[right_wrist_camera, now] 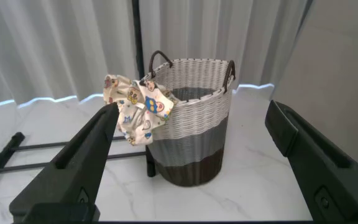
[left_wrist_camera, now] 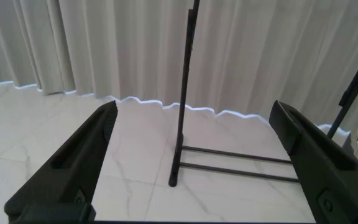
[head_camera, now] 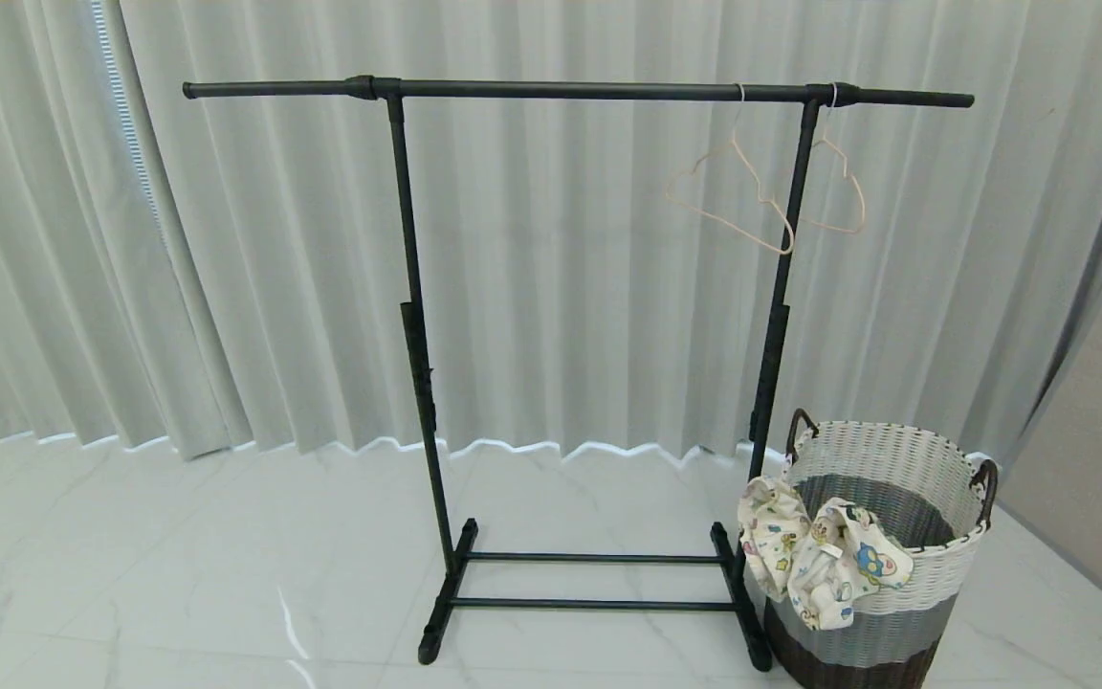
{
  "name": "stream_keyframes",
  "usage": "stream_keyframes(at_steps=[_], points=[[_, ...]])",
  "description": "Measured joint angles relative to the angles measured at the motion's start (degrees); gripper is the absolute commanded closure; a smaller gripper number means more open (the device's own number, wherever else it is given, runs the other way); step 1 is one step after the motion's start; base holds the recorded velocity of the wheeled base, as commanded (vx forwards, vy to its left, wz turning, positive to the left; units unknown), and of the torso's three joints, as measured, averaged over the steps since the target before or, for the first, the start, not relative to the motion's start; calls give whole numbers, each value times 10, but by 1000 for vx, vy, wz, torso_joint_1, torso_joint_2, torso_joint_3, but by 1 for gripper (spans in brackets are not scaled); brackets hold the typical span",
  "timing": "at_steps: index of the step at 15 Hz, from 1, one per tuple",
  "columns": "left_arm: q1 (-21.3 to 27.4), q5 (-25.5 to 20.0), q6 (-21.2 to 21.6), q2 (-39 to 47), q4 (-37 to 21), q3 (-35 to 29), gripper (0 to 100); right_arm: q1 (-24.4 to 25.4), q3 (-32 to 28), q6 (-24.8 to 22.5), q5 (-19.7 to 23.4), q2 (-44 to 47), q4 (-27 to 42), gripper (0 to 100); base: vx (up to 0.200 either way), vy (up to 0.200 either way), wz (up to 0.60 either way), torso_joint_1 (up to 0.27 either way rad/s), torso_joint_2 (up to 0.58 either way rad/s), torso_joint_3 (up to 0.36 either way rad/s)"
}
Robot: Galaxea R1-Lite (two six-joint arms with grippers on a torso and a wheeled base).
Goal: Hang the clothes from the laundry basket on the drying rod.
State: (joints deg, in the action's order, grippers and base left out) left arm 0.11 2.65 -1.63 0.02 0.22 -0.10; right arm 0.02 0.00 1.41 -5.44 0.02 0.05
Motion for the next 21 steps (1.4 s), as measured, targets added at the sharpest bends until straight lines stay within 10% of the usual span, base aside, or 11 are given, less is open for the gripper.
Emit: stream_keyframes(at_steps=[12,21], points=[[0,0,-1,0,0,0,0,1,0,-2,0,0,0,0,100,-100,0,2,2,2],[0,0,-1,0,0,0,0,1,0,-2,1,0,0,0,0,200,0,1,3,3]])
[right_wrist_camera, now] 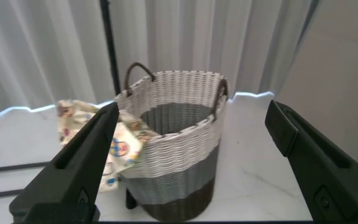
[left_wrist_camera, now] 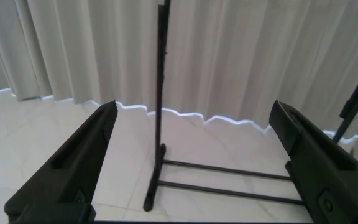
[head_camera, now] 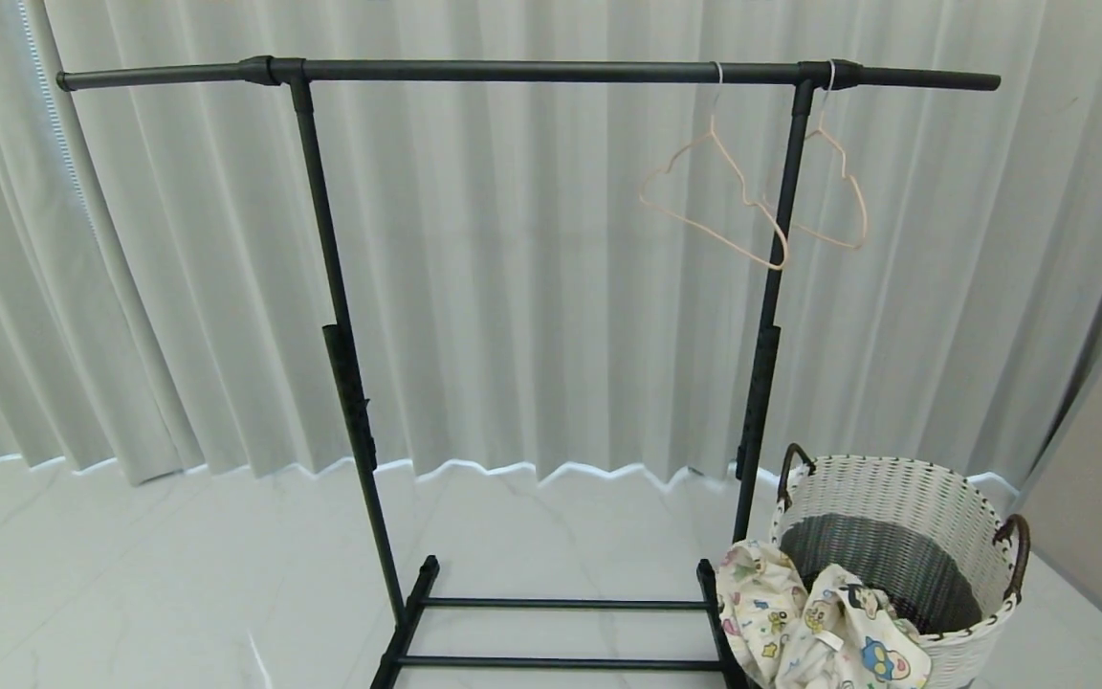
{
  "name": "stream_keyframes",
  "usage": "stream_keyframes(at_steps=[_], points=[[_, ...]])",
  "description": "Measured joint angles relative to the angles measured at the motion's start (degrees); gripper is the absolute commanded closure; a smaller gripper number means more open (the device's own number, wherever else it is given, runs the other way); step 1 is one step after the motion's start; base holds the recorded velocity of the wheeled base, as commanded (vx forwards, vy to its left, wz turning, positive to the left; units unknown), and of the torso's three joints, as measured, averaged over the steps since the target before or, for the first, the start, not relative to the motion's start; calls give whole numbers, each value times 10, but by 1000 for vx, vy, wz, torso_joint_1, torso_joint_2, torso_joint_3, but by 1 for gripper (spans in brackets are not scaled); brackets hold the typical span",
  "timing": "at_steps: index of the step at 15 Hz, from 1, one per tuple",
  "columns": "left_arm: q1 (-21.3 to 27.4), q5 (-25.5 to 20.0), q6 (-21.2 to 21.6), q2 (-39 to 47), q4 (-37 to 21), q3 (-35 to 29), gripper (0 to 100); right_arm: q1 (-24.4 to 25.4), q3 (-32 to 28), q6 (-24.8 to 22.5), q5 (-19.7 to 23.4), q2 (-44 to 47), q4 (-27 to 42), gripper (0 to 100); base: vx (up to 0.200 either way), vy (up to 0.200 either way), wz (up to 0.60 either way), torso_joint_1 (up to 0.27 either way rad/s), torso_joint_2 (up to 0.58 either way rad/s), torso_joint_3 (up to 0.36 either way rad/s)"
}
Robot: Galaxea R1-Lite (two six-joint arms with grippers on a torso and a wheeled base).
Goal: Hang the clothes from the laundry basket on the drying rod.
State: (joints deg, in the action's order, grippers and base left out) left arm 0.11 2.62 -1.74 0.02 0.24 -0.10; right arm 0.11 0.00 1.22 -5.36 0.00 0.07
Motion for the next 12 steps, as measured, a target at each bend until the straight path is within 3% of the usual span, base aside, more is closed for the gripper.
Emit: stream_keyframes(at_steps=[5,9,12], points=[[0,0,0,0,0,0,0,0,0,0,0,0,0,0,0,0,0,0,0,0],[0,0,1,0,0,0,0,0,0,5,0,0,0,0,200,-200,0,-2,4,2],[-1,0,0,0,-1,0,0,0,0,25,-1,0,0,0,200,0,0,5,1,1]])
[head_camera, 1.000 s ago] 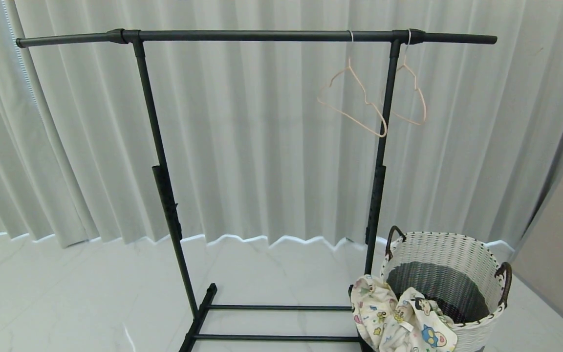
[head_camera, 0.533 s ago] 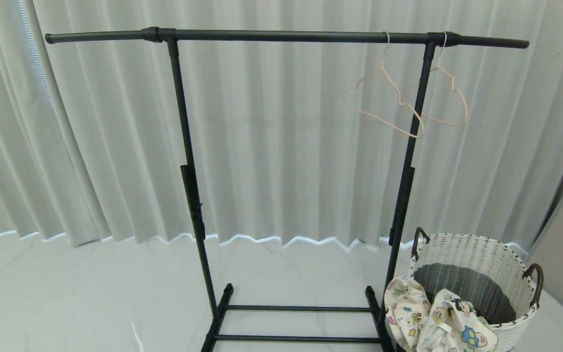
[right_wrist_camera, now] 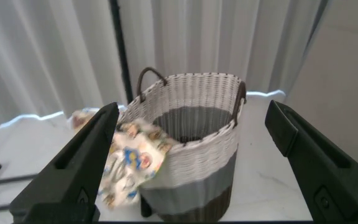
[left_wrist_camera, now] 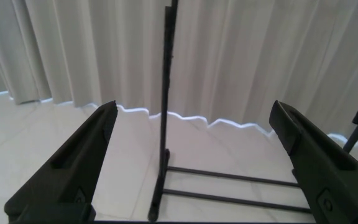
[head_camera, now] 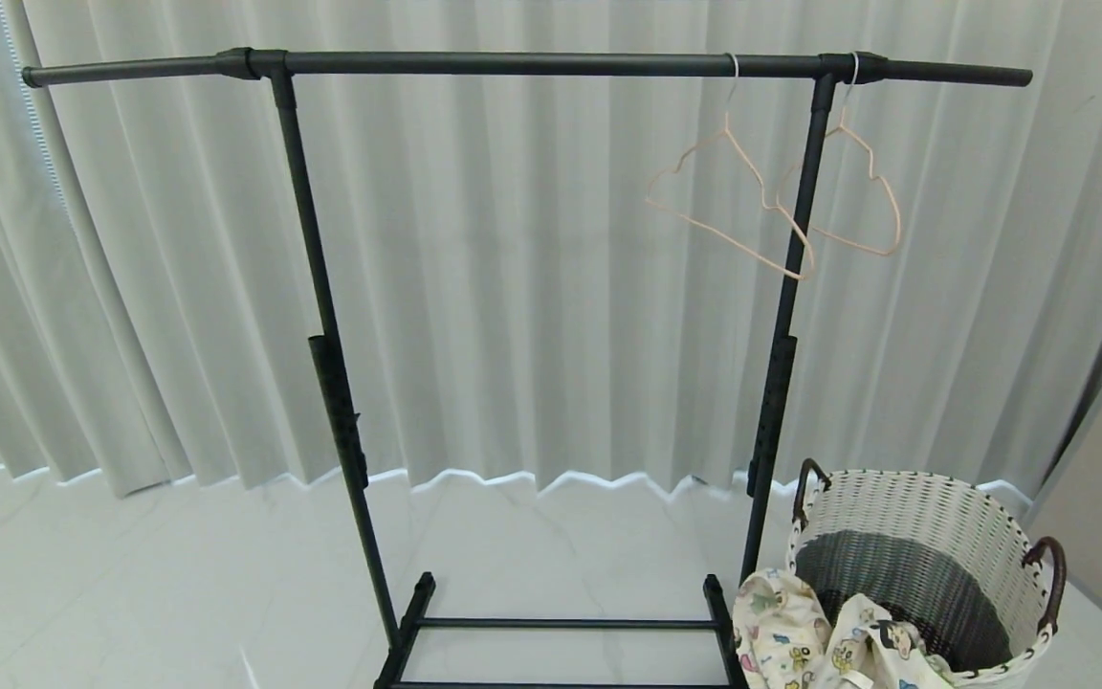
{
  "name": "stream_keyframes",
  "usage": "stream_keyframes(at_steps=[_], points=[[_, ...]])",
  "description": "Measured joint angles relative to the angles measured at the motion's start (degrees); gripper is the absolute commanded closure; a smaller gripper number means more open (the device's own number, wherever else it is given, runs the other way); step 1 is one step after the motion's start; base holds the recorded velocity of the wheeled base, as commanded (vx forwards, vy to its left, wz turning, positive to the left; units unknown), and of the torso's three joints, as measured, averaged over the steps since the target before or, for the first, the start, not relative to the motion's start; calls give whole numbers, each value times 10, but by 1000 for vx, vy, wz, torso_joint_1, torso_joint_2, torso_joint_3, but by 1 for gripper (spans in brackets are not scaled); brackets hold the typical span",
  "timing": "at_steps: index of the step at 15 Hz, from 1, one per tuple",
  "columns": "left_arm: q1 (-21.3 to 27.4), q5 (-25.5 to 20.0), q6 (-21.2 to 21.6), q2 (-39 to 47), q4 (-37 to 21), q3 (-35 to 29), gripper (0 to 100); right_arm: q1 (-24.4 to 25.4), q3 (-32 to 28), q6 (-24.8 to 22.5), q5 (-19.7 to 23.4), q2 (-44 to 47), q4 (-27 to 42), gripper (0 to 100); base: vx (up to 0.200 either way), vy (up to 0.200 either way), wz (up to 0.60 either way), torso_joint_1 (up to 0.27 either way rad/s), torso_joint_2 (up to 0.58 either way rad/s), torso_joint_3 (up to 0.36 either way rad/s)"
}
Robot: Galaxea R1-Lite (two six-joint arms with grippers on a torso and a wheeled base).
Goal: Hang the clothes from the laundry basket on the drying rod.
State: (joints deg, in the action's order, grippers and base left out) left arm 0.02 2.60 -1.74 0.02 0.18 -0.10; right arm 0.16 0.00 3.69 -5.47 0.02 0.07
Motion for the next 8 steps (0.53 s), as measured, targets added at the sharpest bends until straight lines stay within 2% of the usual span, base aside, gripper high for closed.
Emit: stream_keyframes(at_steps=[2,6,8], points=[[0,0,0,0,1,0,0,0,0,-4,0,0,0,0,200,-200,0,-7,0,2],[0,0,0,0,1,0,0,1,0,-13,1,0,1,0,0,0,0,0,0,0],[1,0,1,0,0,0,0,-1,0,-9,1,0,-1,0,0,200,0,2,2,2]])
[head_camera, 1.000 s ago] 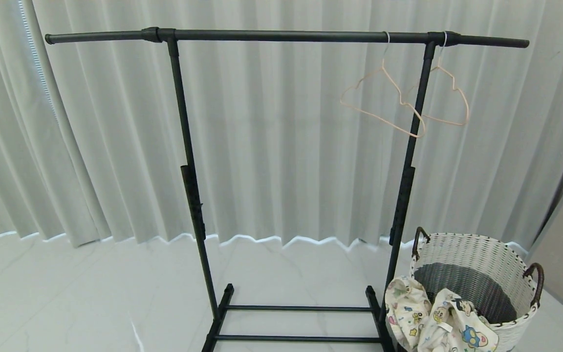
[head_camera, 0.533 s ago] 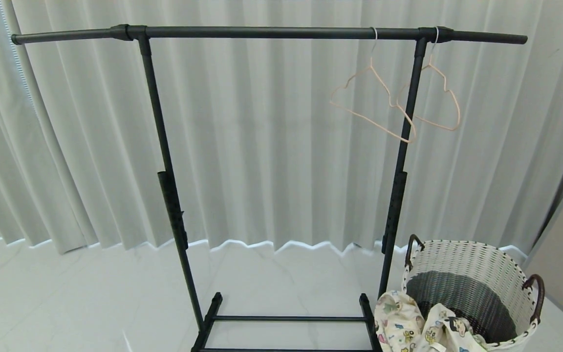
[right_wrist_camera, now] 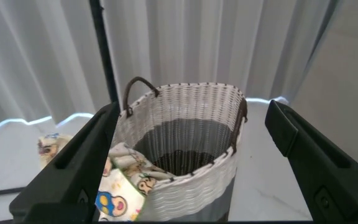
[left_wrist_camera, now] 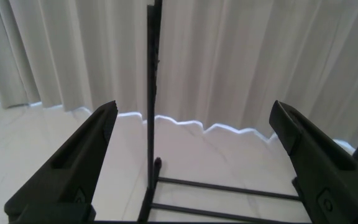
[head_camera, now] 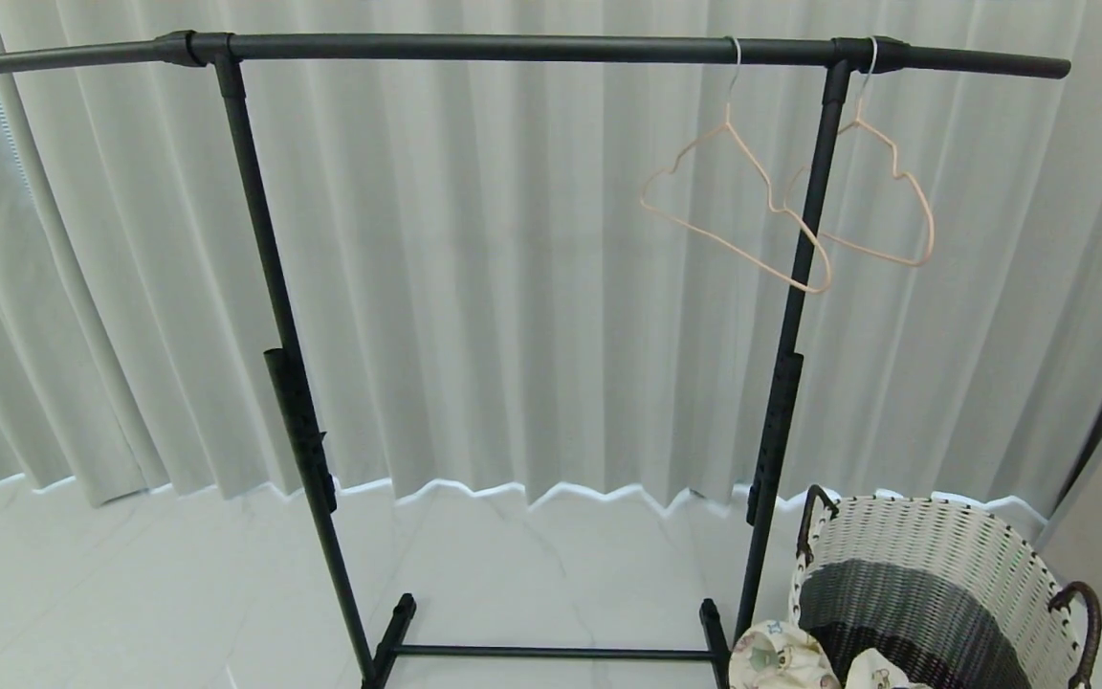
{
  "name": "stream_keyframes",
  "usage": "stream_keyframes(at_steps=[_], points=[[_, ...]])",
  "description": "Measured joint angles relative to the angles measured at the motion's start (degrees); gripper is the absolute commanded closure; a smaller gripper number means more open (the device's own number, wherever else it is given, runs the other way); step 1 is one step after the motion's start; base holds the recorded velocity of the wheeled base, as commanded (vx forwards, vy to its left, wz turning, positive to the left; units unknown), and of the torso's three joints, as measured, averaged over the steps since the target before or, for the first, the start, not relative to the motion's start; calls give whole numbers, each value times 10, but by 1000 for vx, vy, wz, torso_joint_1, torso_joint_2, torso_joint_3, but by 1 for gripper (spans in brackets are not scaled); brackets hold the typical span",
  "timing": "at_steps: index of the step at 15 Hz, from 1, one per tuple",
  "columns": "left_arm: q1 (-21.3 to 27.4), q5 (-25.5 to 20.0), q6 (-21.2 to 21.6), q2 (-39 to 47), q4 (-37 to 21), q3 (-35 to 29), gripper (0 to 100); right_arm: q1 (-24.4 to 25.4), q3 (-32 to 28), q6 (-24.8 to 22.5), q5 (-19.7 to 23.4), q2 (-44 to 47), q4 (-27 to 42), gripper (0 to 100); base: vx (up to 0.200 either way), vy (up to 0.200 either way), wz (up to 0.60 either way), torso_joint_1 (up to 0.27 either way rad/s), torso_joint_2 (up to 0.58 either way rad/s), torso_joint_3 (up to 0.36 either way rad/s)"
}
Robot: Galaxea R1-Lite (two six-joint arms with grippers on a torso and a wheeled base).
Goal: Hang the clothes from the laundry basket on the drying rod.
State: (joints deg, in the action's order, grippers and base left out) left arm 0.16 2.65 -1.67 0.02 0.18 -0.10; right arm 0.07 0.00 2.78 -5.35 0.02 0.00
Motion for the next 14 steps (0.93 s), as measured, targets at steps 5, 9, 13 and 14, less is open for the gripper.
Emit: stream_keyframes(at_steps=[5,9,13,14], points=[[0,0,1,0,1,0,0,1,0,3,0,0,1,0,0,160,0,2,2,2],[-1,0,2,0,1,0,0,1,0,7,0,0,1,0,0,0,0,0,0,0],[-1,0,1,0,0,0,0,1,-2,7,8,0,-8,0,0,0,0,0,0,0],[-1,0,1,0,1,0,0,2,-9,10,24,2,-6,0,0,0,0,0,0,0]])
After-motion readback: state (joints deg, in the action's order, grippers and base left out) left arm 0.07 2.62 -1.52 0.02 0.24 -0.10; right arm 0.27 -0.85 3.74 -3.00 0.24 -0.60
